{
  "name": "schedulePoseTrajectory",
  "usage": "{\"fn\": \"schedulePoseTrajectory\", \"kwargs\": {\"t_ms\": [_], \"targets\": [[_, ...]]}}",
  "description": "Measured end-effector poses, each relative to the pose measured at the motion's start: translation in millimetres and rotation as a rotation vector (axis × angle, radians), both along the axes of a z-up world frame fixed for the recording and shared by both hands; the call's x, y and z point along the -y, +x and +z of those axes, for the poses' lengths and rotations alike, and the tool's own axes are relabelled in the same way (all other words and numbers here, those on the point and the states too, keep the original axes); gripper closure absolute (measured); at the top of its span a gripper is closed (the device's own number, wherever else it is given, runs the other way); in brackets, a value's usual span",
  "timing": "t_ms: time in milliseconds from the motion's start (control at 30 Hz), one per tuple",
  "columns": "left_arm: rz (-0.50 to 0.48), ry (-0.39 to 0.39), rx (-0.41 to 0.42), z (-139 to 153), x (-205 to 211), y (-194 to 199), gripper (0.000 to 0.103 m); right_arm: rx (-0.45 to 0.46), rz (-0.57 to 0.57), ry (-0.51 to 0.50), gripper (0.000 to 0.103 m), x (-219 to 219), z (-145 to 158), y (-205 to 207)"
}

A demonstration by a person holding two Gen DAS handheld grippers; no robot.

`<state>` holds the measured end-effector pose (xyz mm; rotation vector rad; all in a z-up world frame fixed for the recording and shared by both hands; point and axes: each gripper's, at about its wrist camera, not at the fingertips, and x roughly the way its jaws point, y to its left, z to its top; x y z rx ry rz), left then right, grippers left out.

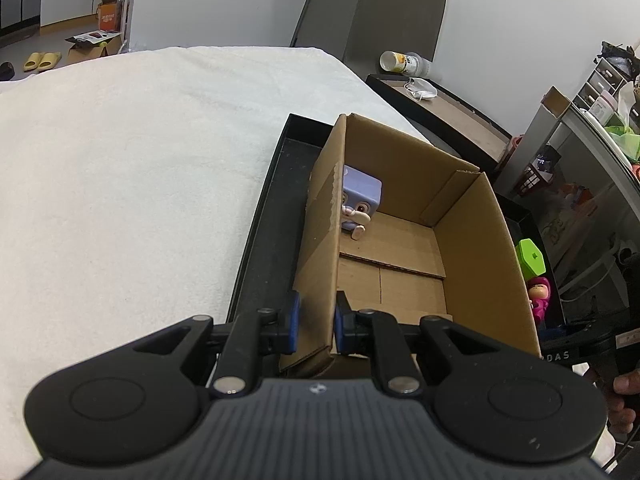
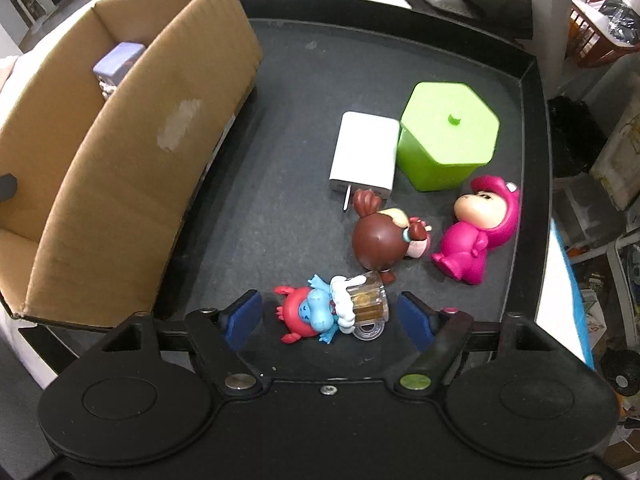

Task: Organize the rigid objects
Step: 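Move the right gripper to the blue-red figure with the glass mug, then close the right gripper on the blue-red figure and lift it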

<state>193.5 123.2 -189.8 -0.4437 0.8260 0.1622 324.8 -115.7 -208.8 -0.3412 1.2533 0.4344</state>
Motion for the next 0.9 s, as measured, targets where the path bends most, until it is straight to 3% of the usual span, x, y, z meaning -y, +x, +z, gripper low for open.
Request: {"fn": "schedulePoseTrajectory", "kwargs": {"t_ms": [233,567,900], "targets": [[0.002,0.003,-0.002,-2,0,1,0.087,-0.010,-0.024,0.008,0.043,5,7,-3],[0.000,0.001,-0.001,-2,0,0,0.087,0.021,-0.051,0.055,0.043,14,40,-7],[0.000,0.000,-0.001,-2,1,0,0.087,0.083,-0.013,0.025,0.043,-11,73,-6]]}}
